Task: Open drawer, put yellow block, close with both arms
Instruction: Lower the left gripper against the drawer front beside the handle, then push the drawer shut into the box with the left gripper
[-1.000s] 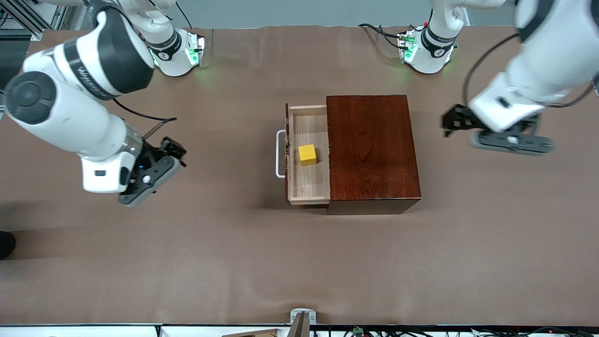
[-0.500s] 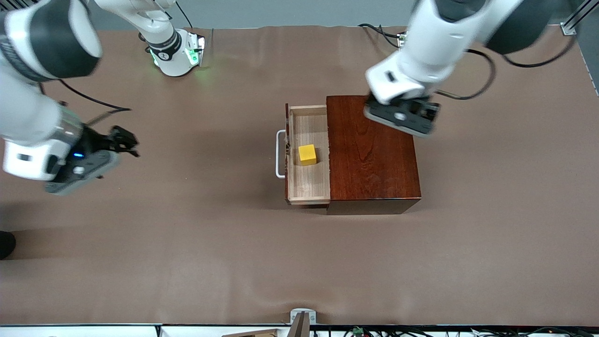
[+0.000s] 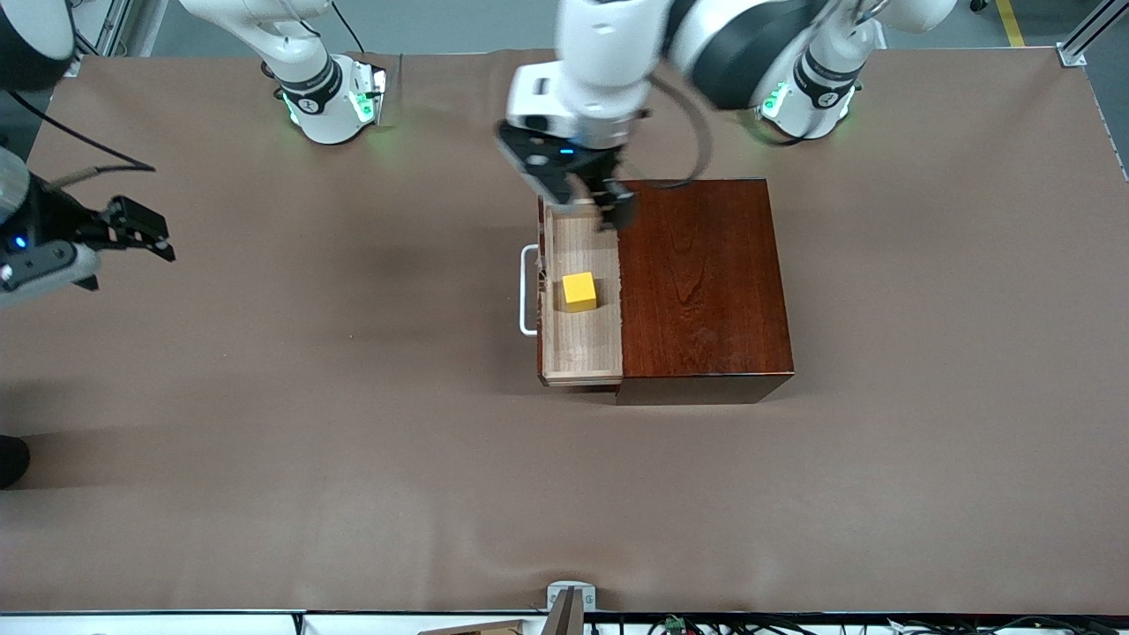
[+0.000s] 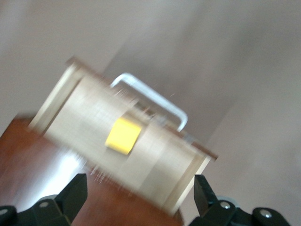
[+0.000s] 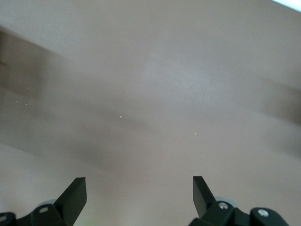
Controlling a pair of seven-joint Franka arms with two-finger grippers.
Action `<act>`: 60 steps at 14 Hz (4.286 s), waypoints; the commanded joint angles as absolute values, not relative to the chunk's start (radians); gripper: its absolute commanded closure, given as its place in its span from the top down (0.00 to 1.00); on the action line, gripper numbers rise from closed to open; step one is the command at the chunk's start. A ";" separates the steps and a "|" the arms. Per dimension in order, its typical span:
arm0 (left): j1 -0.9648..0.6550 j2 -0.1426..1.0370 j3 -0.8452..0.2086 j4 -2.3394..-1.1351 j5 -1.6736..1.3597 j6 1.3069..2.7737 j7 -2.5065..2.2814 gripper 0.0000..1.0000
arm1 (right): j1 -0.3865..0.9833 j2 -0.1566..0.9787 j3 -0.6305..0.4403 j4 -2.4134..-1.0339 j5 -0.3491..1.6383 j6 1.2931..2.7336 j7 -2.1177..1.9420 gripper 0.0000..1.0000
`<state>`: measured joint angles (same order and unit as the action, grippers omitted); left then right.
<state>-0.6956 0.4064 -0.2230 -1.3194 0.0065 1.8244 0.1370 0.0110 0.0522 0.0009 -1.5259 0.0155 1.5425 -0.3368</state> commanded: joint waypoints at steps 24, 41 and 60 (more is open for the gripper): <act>-0.744 0.752 -0.169 -1.236 0.097 2.063 0.667 1.00 | 0.026 -0.032 -0.071 -1.571 0.026 1.483 0.025 1.00; -0.732 0.699 -0.130 -1.236 0.278 1.614 0.669 1.00 | -0.008 -0.014 -0.074 -1.549 0.028 1.523 -0.015 1.00; -0.583 0.470 -0.132 -1.236 0.161 1.789 0.058 1.00 | -0.003 -0.003 -0.069 -1.566 0.026 1.554 -0.026 1.00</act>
<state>-0.6627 0.5620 -0.1291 -1.1955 0.2133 1.8177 0.0840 0.0022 0.0001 -0.0752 -1.5604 0.0187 1.5437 -0.0142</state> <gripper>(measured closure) 0.000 0.000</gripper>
